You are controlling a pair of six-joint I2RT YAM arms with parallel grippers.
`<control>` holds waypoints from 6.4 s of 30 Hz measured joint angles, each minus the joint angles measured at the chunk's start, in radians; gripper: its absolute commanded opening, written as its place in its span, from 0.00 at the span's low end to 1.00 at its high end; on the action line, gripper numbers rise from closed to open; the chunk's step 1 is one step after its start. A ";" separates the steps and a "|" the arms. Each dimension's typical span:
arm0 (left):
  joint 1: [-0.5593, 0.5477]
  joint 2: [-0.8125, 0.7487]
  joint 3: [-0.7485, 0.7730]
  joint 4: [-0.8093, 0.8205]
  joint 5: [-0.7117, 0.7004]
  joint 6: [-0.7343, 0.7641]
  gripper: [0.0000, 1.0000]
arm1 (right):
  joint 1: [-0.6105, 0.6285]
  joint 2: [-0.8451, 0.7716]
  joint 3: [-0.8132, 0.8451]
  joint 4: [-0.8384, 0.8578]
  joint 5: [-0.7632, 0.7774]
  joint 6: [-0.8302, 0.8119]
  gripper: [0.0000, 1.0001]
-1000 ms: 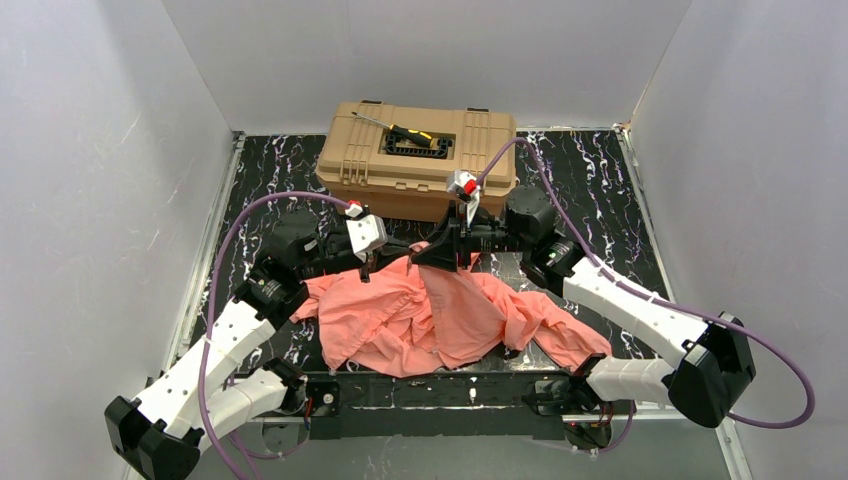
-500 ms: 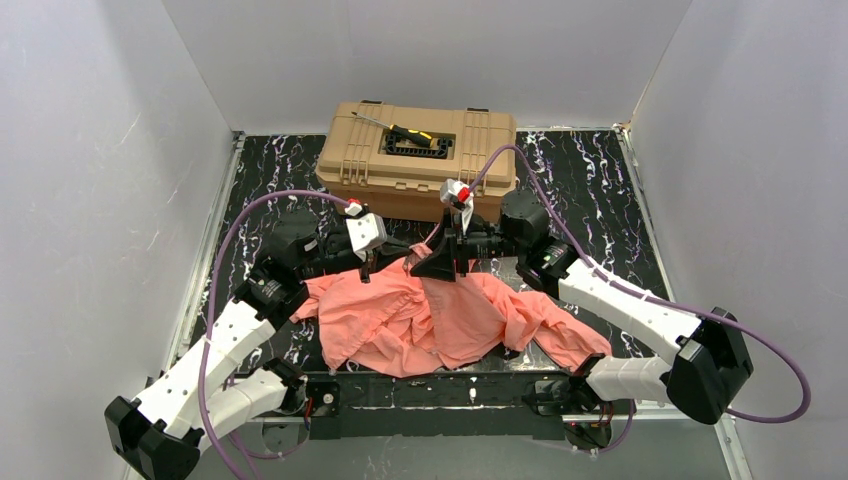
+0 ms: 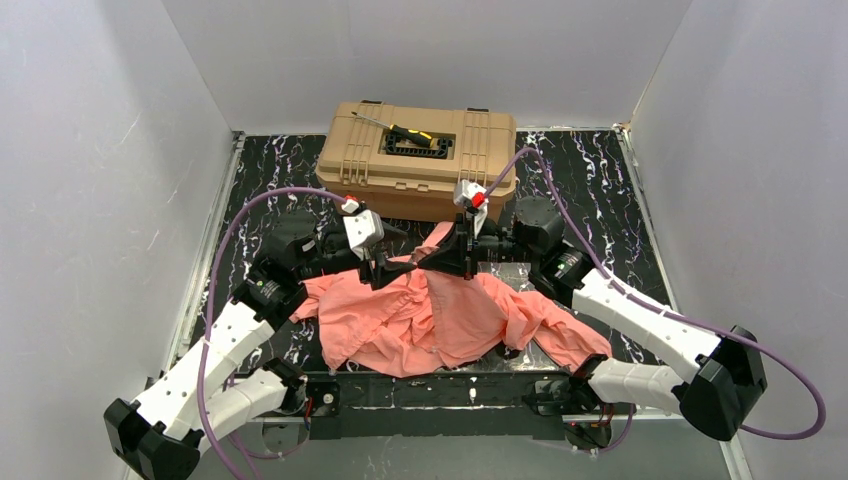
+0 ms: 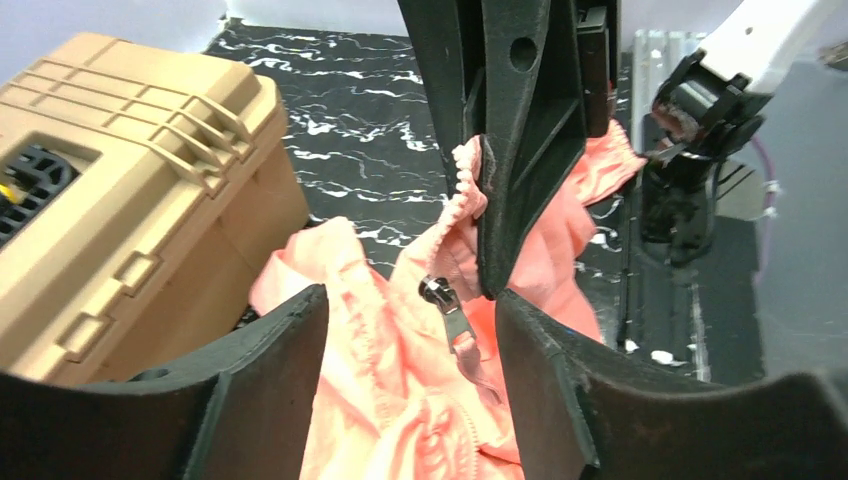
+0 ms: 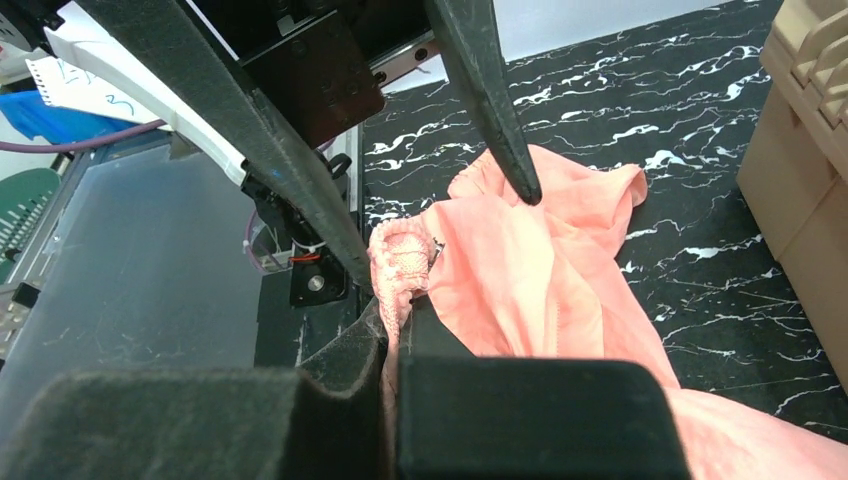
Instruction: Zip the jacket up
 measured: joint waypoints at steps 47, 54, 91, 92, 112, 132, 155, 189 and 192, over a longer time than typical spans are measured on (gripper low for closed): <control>0.032 0.026 0.003 0.121 0.229 -0.142 0.00 | -0.063 0.003 0.000 0.012 -0.103 -0.006 0.39; 0.040 0.017 0.003 0.121 0.236 -0.147 0.00 | -0.147 -0.003 -0.002 0.004 -0.130 0.007 0.25; 0.046 0.011 0.004 0.013 0.221 -0.024 0.00 | -0.101 0.175 0.117 0.183 -0.192 0.129 0.89; 0.046 0.011 0.004 0.011 0.222 -0.024 0.00 | -0.089 0.182 0.098 0.228 -0.195 0.158 0.87; 0.046 0.011 0.017 0.016 0.221 -0.035 0.00 | -0.058 0.065 -0.077 0.350 -0.149 0.237 0.78; 0.046 0.005 0.017 0.016 0.220 -0.039 0.00 | -0.047 0.070 -0.048 0.226 -0.112 0.155 0.63; 0.048 0.005 0.017 -0.008 0.195 -0.014 0.59 | -0.043 0.036 -0.085 0.100 -0.049 0.120 0.01; -0.050 0.411 -0.233 0.006 -0.067 0.710 0.37 | -0.230 -0.169 -0.340 -0.180 0.084 0.150 0.01; -0.050 0.417 -0.233 0.011 -0.089 0.708 0.20 | -0.230 -0.170 -0.341 -0.178 0.077 0.150 0.01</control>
